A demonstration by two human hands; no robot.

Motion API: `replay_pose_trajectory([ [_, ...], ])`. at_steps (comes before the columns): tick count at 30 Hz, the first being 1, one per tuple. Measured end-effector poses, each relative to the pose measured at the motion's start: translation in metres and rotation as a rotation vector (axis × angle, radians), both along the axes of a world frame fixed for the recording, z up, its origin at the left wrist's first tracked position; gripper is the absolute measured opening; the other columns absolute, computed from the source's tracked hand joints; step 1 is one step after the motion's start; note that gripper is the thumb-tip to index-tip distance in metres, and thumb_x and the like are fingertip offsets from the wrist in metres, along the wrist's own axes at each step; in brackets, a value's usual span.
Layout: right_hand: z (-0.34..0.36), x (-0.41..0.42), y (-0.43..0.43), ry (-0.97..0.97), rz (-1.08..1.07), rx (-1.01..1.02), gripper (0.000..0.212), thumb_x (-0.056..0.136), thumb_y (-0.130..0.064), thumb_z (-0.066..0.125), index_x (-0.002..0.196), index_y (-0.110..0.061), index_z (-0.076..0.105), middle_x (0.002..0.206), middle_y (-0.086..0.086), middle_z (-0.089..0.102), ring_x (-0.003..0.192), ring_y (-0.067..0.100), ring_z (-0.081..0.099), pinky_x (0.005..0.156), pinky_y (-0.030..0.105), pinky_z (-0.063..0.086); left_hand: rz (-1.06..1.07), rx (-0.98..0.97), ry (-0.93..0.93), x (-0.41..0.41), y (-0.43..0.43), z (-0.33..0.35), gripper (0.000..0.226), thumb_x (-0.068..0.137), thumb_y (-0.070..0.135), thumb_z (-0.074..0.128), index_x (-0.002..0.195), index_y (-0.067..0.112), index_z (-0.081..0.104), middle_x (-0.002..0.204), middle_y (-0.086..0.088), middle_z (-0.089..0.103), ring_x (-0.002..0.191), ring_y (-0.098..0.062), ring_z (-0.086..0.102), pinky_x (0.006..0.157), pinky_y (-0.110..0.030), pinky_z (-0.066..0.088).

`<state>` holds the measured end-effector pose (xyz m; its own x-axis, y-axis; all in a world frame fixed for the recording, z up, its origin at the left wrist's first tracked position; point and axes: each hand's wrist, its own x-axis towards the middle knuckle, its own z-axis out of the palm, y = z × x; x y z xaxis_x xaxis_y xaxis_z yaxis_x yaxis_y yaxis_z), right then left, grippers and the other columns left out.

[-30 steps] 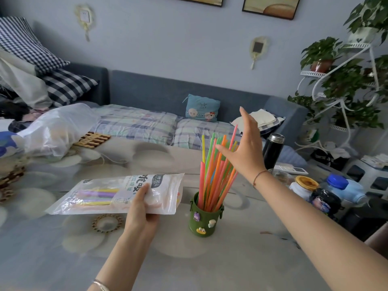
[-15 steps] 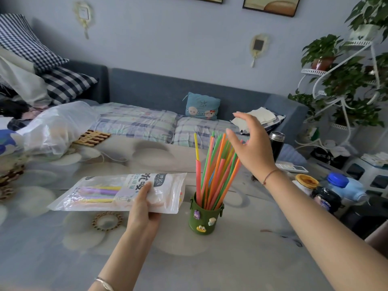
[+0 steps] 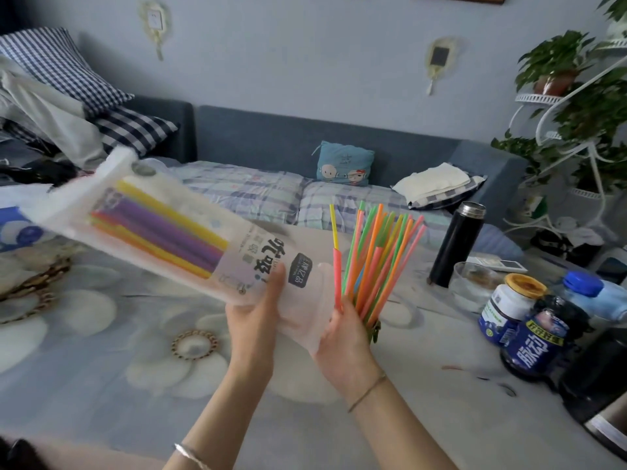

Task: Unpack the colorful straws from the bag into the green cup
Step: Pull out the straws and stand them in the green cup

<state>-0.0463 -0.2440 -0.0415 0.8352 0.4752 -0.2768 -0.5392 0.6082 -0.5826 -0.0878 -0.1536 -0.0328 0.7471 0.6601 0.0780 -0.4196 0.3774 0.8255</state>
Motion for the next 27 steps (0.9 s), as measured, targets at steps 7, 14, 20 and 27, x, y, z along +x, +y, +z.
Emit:
replay_pose_trajectory([
  [7, -0.002, 0.009, 0.019, -0.071, -0.085, 0.045, 0.040, 0.094, -0.036, 0.042, 0.111, -0.012, 0.068, 0.109, 0.015, 0.072, 0.097, 0.028, 0.069, 0.090, 0.044, 0.053, 0.034, 0.178, -0.079, -0.003, -0.001, 0.006, 0.016, 0.077, 0.013, 0.076, 0.092, 0.019, 0.074, 0.092, 0.007, 0.079, 0.088, -0.008, 0.074, 0.069, -0.018, 0.057],
  [14, -0.008, 0.005, 0.014, -0.655, -0.358, -0.696, 0.024, 0.097, -0.022, 0.045, 0.076, -0.013, 0.052, 0.066, 0.006, 0.049, 0.062, 0.021, 0.045, 0.055, 0.029, 0.037, 0.085, -0.161, -0.028, -0.001, 0.017, 0.005, 0.007, 0.085, 0.021, 0.070, 0.090, 0.025, 0.070, 0.093, 0.015, 0.078, 0.094, -0.004, 0.072, 0.084, -0.027, 0.055],
  [20, 0.013, 0.003, -0.010, -0.776, -0.413, -0.694, 0.027, 0.090, -0.024, 0.059, 0.064, -0.016, 0.053, 0.039, -0.012, 0.035, 0.039, 0.004, 0.028, 0.043, 0.022, 0.027, -0.026, -0.415, 0.044, 0.002, 0.028, 0.006, 0.032, 0.086, 0.031, 0.067, 0.116, 0.020, 0.064, 0.099, 0.007, 0.075, 0.081, -0.006, 0.073, 0.074, -0.032, 0.059],
  [27, 0.038, 0.007, -0.033, -0.580, -0.614, -0.494, 0.022, 0.082, -0.031, 0.069, 0.067, -0.017, 0.061, 0.048, -0.007, 0.040, 0.038, 0.008, 0.029, 0.034, 0.017, 0.025, -0.019, -0.615, 0.079, 0.007, 0.033, 0.004, 0.049, 0.087, 0.021, 0.067, 0.134, 0.013, 0.054, 0.129, -0.005, 0.065, 0.114, -0.022, 0.064, 0.103, -0.054, 0.046],
])
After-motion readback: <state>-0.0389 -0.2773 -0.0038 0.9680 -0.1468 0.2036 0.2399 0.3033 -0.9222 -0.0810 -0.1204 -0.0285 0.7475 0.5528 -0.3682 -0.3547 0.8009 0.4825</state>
